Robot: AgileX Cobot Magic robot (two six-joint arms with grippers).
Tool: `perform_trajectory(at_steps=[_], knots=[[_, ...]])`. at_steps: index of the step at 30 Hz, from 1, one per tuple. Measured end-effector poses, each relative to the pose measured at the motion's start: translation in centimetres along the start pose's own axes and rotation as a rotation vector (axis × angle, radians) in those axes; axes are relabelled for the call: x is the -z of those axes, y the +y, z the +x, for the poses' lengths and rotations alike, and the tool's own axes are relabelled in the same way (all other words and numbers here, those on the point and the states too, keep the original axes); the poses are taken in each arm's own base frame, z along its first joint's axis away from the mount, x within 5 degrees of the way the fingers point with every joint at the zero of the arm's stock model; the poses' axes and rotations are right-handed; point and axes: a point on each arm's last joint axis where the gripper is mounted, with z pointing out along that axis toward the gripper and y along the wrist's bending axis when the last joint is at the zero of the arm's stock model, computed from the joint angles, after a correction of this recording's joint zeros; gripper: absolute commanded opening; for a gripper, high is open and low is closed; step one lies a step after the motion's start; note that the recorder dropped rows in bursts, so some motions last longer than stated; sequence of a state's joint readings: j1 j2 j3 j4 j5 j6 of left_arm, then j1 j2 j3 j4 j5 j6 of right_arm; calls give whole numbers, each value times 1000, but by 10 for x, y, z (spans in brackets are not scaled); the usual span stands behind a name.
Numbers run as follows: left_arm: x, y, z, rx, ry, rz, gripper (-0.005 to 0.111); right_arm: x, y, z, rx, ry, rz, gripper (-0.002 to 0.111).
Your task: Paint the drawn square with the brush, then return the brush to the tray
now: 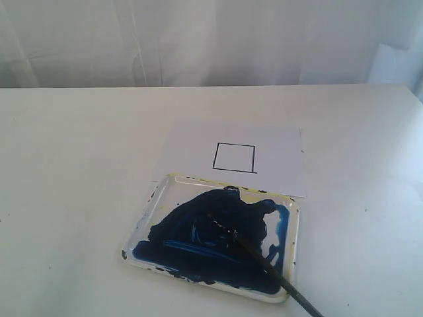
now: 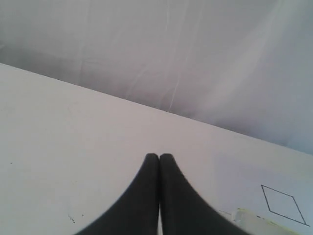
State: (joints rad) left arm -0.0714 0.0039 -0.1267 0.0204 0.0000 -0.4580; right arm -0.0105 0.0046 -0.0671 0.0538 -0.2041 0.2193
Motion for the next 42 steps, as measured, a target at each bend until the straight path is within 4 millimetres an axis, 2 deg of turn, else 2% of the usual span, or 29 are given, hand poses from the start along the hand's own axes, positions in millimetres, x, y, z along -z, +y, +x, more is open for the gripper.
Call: perform_trajectory(at_steps=[6,8,15,20,25,31,37,42], knots=[[21,-23,-58,-23,93,-17,0,-3,16,-51,-14,87,8,0],[22,-27,-68,-55,165,-36,0,-7,19,-60,19,132,15,0],[8,-38,-94,-176,413,-83,0,-31,25,-81,84,254,33,0],[-16,-44,-108,-219,525,-91,0,-59,30,-96,99,295,40,0],[-44,-49,-111,-252,640,-56,0,-92,32,-104,98,326,48,0],[-78,-47,-98,-300,822,-26,0,-138,33,-104,98,376,61,0],[-118,-39,-80,-298,907,-47,0,-170,27,-82,127,559,88,0],[-165,-35,-70,-276,980,-62,0,-180,23,-62,177,768,101,0]])
